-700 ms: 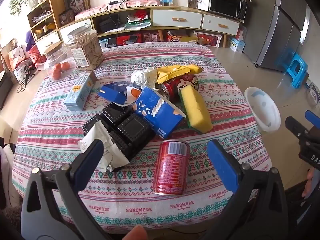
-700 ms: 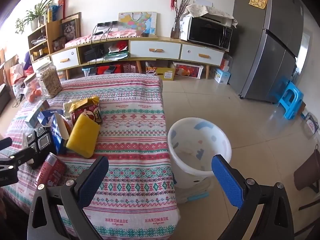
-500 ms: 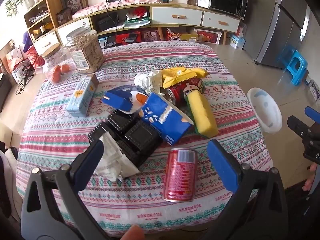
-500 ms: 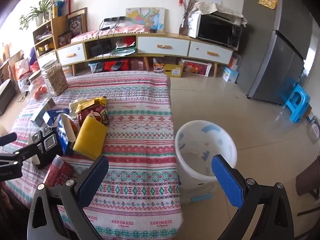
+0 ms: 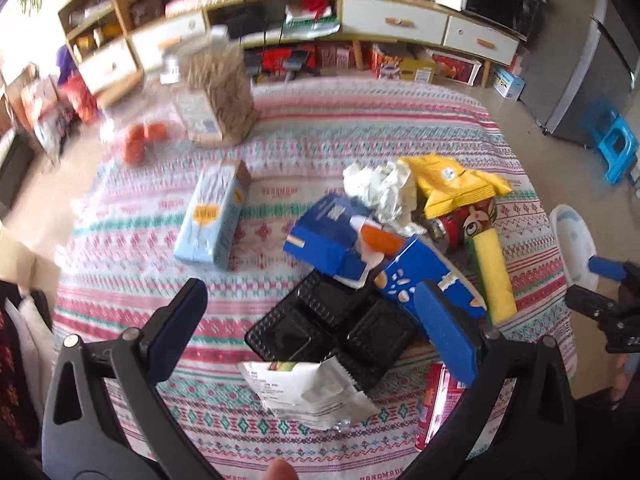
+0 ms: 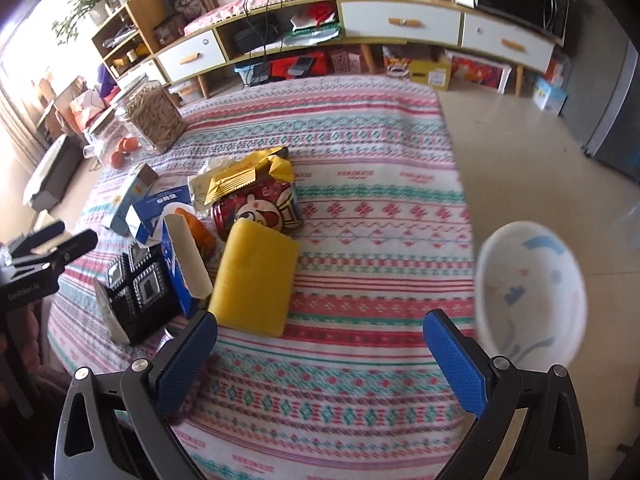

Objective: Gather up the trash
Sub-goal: 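Reach the right tool to the yellow sponge while the left tool reaches the milk carton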

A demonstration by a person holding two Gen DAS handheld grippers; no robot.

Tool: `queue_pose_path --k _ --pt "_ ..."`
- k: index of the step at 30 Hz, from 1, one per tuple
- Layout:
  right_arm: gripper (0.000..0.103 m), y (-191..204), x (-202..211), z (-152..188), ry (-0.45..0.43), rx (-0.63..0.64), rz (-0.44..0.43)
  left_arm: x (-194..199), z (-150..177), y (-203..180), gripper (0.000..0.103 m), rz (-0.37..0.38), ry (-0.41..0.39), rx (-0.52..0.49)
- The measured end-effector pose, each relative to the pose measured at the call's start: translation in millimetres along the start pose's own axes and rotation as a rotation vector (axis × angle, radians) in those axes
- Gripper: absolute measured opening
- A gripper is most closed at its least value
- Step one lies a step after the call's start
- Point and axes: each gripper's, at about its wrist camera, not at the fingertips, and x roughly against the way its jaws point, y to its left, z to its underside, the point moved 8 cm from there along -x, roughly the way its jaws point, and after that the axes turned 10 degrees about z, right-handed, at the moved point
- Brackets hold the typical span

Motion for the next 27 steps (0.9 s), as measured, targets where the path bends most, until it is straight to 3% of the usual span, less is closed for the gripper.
queue_pose_path --k 4,9,15,18,23,25,27 --pt "0.103 18 -26 0 0.099 -0.014 -0.092 5 -1 15 0.103 0.088 0.016 0.081" --pt "0.103 34 -54 3 0.182 -0.014 -0.117 0 -12 33 0.102 0.163 -0.053 0.177" --pt "0.102 47 -74 1 0.218 -0.002 -0.129 -21 -37 67 0.101 0.081 -0.073 0.150" --pt "0.098 48 -79 -1 0.219 -0.008 -0.134 -41 -44 89 0.096 0.040 -0.043 0.158" --pt "0.075 53 -80 -4 0.228 -0.002 -0.184 -66 -44 111 0.089 0.089 -0.004 0.230" --pt "0.065 59 -78 -4 0.222 0.021 -0.201 -70 -47 113 0.078 0.134 -0.010 0.244" --pt "0.063 66 -75 -3 0.208 0.054 -0.196 -74 -47 115 0.070 0.154 -0.009 0.265"
